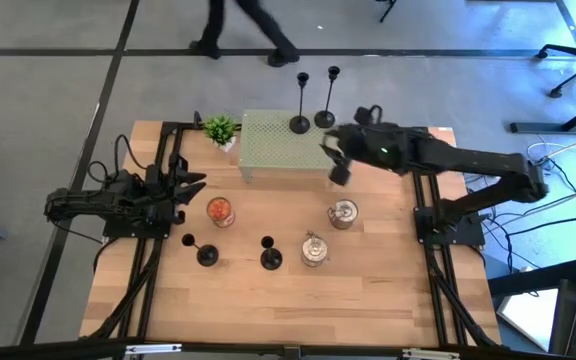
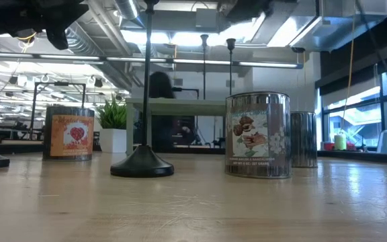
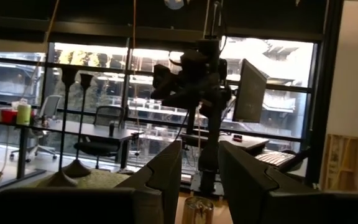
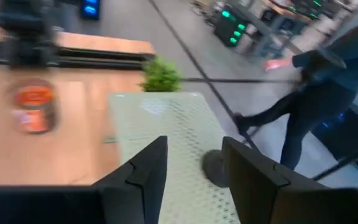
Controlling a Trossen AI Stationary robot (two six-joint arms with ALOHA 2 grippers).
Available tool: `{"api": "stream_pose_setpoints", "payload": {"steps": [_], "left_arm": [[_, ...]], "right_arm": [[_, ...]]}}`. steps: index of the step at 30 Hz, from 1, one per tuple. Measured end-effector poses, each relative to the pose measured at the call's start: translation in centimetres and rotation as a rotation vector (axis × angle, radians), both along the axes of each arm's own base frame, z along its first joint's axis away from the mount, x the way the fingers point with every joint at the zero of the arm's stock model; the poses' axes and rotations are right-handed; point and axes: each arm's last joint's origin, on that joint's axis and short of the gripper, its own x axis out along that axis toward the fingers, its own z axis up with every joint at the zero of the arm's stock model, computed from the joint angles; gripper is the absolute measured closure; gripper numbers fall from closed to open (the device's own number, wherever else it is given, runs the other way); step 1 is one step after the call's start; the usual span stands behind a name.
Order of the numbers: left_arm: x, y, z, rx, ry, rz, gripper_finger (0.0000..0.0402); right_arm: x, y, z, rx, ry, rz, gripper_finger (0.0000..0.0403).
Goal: Pick & Place candle stick holders
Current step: Put the black candle holder on the shelf aligned with the other black candle holders
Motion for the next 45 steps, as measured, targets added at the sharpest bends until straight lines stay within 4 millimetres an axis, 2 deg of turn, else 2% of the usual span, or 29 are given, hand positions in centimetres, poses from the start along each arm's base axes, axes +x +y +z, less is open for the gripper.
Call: {"api": "stream_pose_setpoints", "payload": {"steps": [6, 11, 13, 17, 20, 24, 27, 35, 39, 45], "left_arm": [[0.5, -0.2, -0.1, 0.008, 0.026, -0.061, 0.03], [1.5, -0.2, 0.0, 0.014, 0.03, -0.08, 0.03], [1.8, -0.3, 0.8, 0.026, 0.029, -0.112, 0.03], [2.0, -0.4, 3.8, 0.079, 0.109, -0.106, 0.03], [1.7, -0.2, 5.9, 0.099, 0.322, -0.067, 0.03], [0.6, -0.1, 7.5, 0.055, 0.617, -0.016, 0.03], [0.0, 0.0, 7.4, -0.004, 0.753, -0.017, 0.03], [-0.6, -0.5, 6.3, -0.099, 0.881, -0.187, 0.03], [-0.7, -0.8, 6.1, -0.096, 0.902, -0.265, 0.03], [-0.1, -0.6, 6.9, -0.067, 0.805, -0.224, 0.03]], "right_arm": [[-4.2, 3.6, 1.0, 0.106, 0.056, 0.085, 0.0245], [-5.9, 5.3, 0.6, 0.197, 0.115, 0.104, 0.0245], [-6.4, 5.7, 0.3, 0.216, 0.161, 0.108, 0.0245], [-6.5, 6.6, -0.3, 0.254, 0.178, 0.114, 0.0245], [-6.3, 7.1, -1.0, 0.259, 0.192, 0.128, 0.0245], [-6.3, 7.3, -1.9, 0.256, 0.211, 0.137, 0.0245], [-6.1, 7.4, -2.3, 0.256, 0.206, 0.137, 0.0245], [-5.7, 7.4, -2.8, 0.26, 0.181, 0.14, 0.0245], [-5.7, 7.4, -2.8, 0.26, 0.181, 0.14, 0.0245], [-5.5, 7.5, -2.5, 0.259, 0.145, 0.148, 0.0245]]}}
